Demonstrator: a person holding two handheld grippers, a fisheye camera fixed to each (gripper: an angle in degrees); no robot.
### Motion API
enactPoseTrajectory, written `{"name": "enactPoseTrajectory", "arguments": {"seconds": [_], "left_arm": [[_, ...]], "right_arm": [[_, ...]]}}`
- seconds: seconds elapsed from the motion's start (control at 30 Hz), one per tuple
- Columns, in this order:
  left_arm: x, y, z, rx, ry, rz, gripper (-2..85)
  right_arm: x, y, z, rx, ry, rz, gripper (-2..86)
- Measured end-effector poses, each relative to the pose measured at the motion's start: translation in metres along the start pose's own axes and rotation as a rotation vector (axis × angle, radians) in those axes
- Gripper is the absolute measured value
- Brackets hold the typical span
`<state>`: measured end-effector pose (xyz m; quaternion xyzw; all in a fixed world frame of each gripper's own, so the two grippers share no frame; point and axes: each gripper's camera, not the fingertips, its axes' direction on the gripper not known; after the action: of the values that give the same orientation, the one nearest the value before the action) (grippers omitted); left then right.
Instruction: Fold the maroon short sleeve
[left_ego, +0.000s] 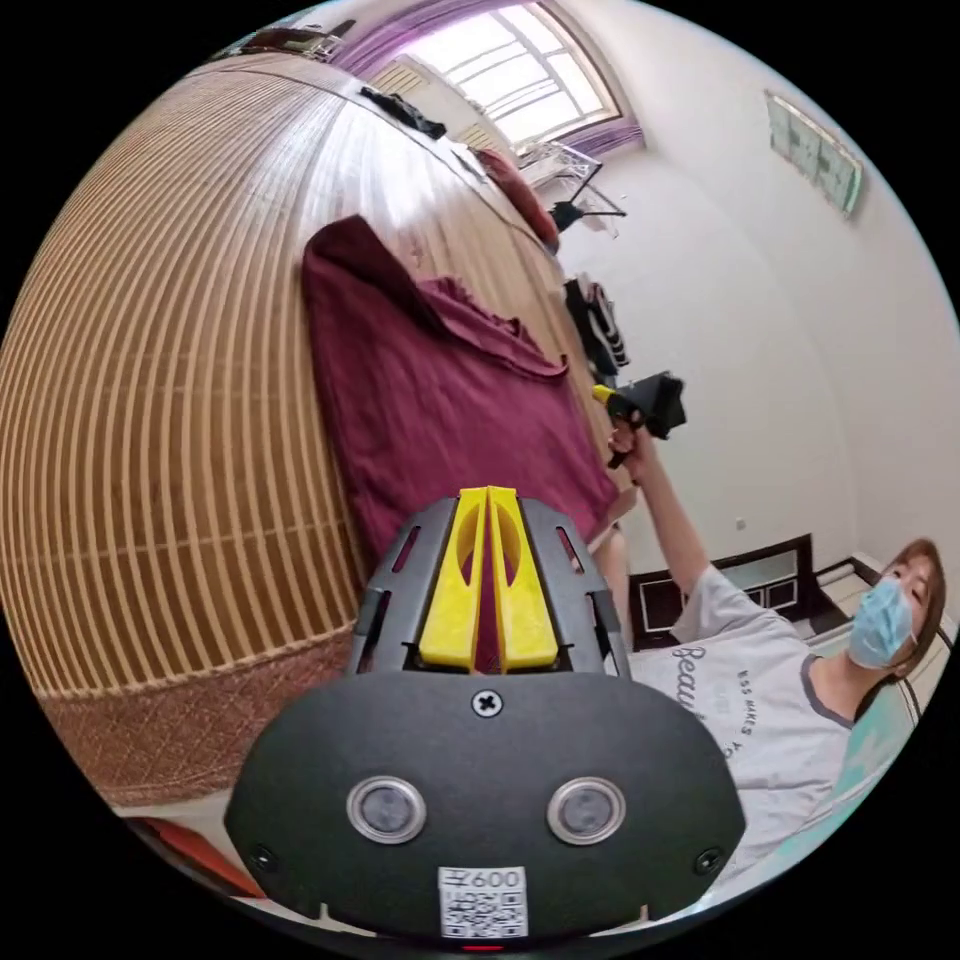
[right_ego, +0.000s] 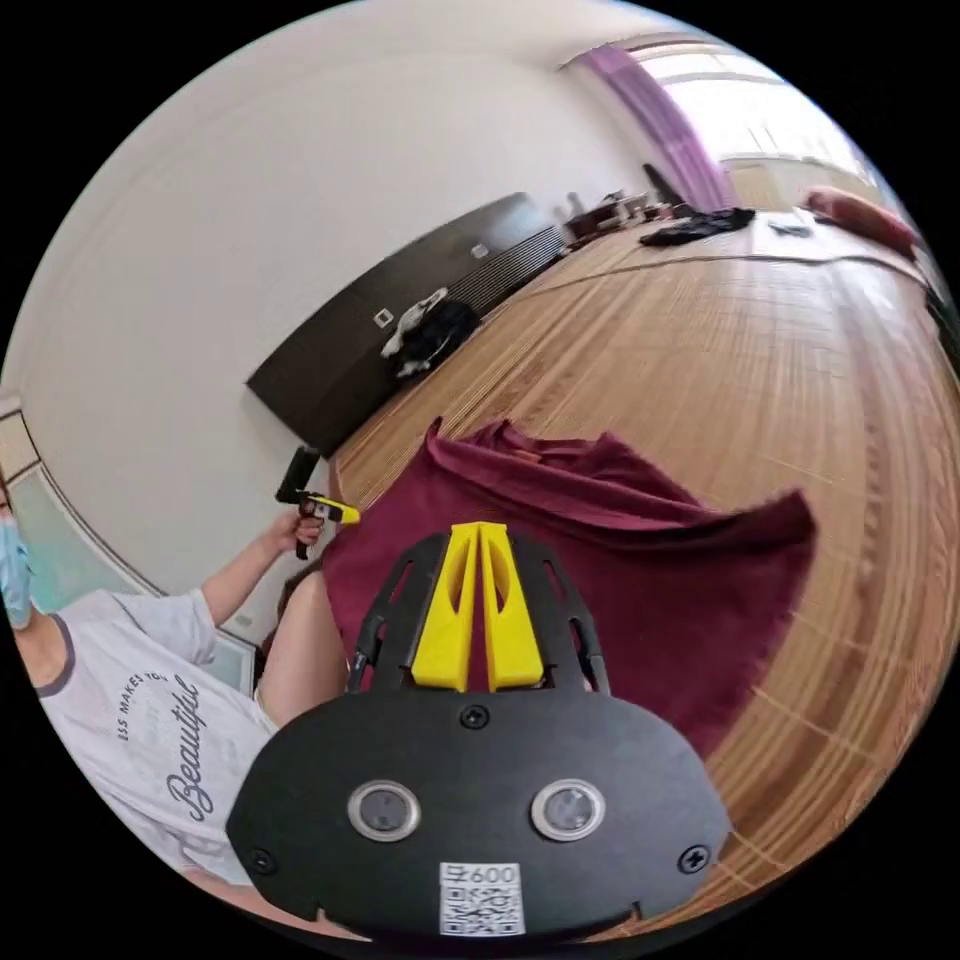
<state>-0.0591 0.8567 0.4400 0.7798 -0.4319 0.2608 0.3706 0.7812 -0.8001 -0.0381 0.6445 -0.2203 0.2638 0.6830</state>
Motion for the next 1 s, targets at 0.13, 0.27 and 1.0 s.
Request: {"name": "enactPoseTrajectory", "arguments": {"seconds": [0.13, 0.27, 1.0], "left_arm": [[-0.017, 0.014, -0.001, 0.057, 0.053, 0.035, 0.1], [-0.025, 0.026, -0.006, 0.144, 0.150, 0.083, 0.1], [0.012, 0.012, -0.047, 0.155, 0.145, 0.157, 0.1]], "right_arm": [[-0.051, -0.044, 0.162, -0.134, -0.184, -0.099, -0.8], [-0.062, -0.082, 0.292, -0.326, -0.225, -0.119, -0.9], [-0.075, -0.111, 0.424, -0.490, -0.056, -0.304, -0.8]]}}
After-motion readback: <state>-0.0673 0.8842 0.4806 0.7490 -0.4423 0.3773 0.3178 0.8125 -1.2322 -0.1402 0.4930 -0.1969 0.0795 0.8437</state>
